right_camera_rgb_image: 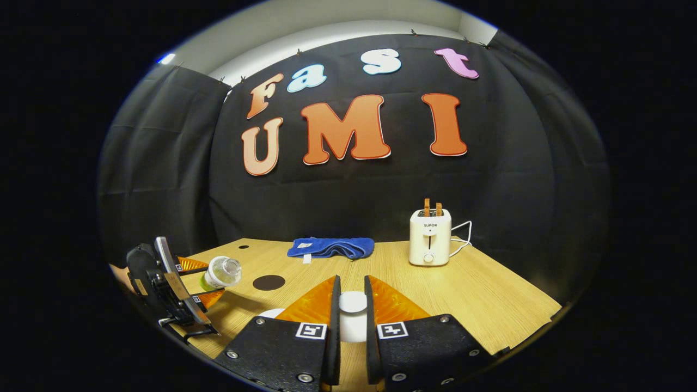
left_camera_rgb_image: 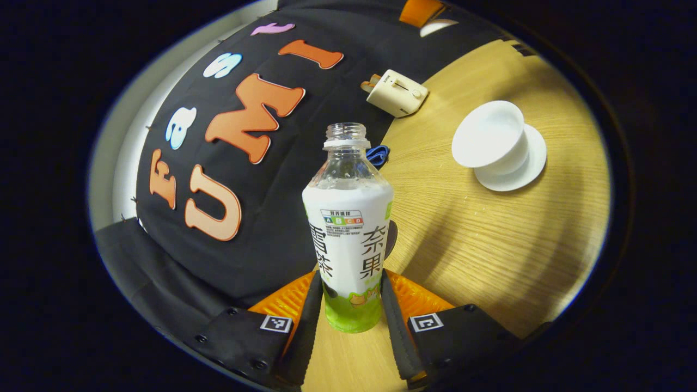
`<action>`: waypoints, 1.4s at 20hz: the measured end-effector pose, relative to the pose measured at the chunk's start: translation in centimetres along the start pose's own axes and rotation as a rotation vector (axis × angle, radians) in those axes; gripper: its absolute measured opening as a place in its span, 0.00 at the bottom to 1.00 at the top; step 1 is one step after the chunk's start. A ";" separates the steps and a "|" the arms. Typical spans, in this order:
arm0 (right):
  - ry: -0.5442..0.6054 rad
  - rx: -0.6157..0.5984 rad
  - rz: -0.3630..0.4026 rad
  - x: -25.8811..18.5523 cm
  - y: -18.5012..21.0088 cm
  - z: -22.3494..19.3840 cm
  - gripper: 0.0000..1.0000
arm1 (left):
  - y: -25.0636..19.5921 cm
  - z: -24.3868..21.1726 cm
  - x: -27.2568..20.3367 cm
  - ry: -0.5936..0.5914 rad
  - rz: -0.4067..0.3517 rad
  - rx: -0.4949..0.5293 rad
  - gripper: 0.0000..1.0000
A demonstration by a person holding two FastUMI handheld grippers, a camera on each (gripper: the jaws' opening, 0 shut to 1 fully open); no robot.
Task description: Open the teacup lid with one hand, grasp the water bottle and pour water into the teacup with the other hand; after pouring, place the water bottle on the coaster and then close the teacup lid.
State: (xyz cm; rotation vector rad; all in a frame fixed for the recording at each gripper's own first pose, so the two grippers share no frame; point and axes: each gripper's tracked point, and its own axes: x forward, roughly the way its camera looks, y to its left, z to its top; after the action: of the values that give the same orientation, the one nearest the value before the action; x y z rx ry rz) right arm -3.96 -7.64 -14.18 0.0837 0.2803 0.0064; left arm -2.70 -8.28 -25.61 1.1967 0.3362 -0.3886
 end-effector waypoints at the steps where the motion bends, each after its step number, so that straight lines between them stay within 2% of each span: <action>1: -0.003 0.001 -0.005 -0.1 -0.2 0.0 0.19 | 0.0 0.1 -0.1 -0.004 0.003 0.040 0.64; 3: -0.008 0.003 -0.008 -0.2 -0.5 0.2 0.19 | 0.2 0.1 -0.2 -0.005 0.002 0.113 0.64; 4: -0.009 0.005 -0.009 -0.3 -0.5 0.2 0.19 | 0.2 0.3 -0.2 -0.006 0.001 0.150 0.60; 5: -0.012 0.005 -0.009 -0.4 -0.5 0.2 0.19 | 0.1 0.8 0.2 -0.012 0.004 0.183 0.64; 6: -0.014 0.002 -0.010 -0.5 -0.7 0.3 0.19 | 0.0 1.2 0.4 -0.019 0.009 0.215 0.60; 10: -0.016 -0.008 -0.017 -0.8 -1.0 0.2 0.19 | 0.0 1.9 0.6 -0.048 0.017 0.320 0.60; 11: -0.014 -0.006 -0.015 -0.8 -0.9 0.2 0.19 | 0.0 2.0 0.7 -0.052 0.016 0.343 0.67; 13: -0.015 -0.005 -0.021 -0.8 -1.1 0.2 0.19 | -0.1 2.0 0.8 -0.049 0.009 0.389 0.63; 15: -0.011 -0.007 -0.025 -0.9 -1.2 0.0 0.19 | 0.0 2.2 0.9 -0.047 0.006 0.432 0.61; 16: -0.008 -0.008 -0.023 -0.9 -1.2 -0.1 0.19 | 0.0 2.3 1.0 -0.045 0.005 0.454 0.67; 17: -0.009 -0.007 -0.025 -0.9 -1.2 -0.1 0.19 | 0.1 2.3 1.2 -0.047 0.004 0.476 0.61; 19: -0.008 -0.003 -0.017 -1.0 -1.1 -0.1 0.19 | 0.3 2.6 1.5 -0.051 0.008 0.510 0.67; 20: -0.008 -0.001 -0.013 -1.0 -1.0 -0.1 0.19 | 0.5 2.7 1.5 -0.051 0.012 0.525 0.64; 25: 0.000 0.000 -0.006 -1.0 -0.9 -0.6 0.19 | 0.7 3.2 1.5 -0.063 0.029 0.605 0.64; 26: -0.002 0.002 -0.006 -1.0 -0.9 -0.6 0.19 | 0.7 3.3 1.5 -0.064 0.029 0.618 0.61; 28: -0.004 0.005 -0.007 -1.1 -1.1 -0.5 0.19 | 0.8 3.4 1.4 -0.067 0.034 0.637 0.64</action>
State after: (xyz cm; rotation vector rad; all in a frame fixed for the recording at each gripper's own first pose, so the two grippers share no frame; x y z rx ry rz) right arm -5.13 -8.70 -14.45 0.0879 0.2765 -0.0011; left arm -0.90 -11.35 -24.45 1.8035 0.1314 -0.5256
